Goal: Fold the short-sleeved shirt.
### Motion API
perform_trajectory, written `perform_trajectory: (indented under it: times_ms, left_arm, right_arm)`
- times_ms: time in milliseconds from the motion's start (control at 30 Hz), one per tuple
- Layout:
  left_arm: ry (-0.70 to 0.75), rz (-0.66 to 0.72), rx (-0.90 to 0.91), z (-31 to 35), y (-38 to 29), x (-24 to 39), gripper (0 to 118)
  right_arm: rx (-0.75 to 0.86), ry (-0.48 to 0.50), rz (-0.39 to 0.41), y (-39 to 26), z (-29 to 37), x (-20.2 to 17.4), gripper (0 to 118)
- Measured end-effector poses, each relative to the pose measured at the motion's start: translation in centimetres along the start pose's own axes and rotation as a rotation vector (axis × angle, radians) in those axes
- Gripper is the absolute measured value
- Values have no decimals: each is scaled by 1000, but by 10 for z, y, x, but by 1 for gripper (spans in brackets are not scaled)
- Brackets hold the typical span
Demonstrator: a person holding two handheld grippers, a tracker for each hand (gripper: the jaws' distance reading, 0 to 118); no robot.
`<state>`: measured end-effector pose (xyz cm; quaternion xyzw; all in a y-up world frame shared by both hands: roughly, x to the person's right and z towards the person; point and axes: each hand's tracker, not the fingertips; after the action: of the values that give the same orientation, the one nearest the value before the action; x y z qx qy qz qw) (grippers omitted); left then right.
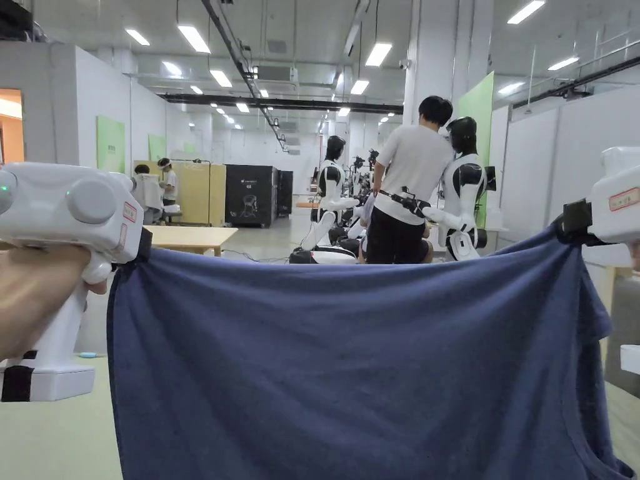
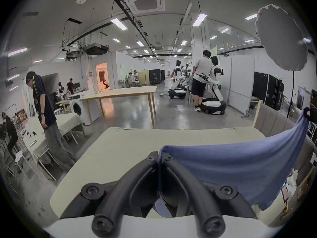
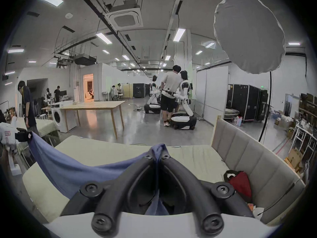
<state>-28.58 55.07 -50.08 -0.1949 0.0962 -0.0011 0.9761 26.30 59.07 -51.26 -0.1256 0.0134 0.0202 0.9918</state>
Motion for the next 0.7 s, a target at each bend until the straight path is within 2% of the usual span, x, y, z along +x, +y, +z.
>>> perform_trajectory:
  times_ms: [133,267,333,467,667,700]
  left_arm:
    - [38,-46,15,-22,33,11,0]
    - [102,-84,46,-44,65,23,0]
    - [126,-100,63,-54,77,28,0]
    - [135,-70,89,-75,96,33,0]
    - [199,-56,112,-117,101,35,0]
    - [202,-55,100,-124,99,36,0]
  right_arm:
    - [3,-32,26,31,-32,-2,3]
    - [26,-38,13,56,-63,0,3]
    - [25,-51,38,66,-78,-3,3]
    - [44,-83,68,83,-102,-11,3]
    - [62,-88,67,89,-140,-22,3]
    - [69,-83,47,85,-146,-23,3]
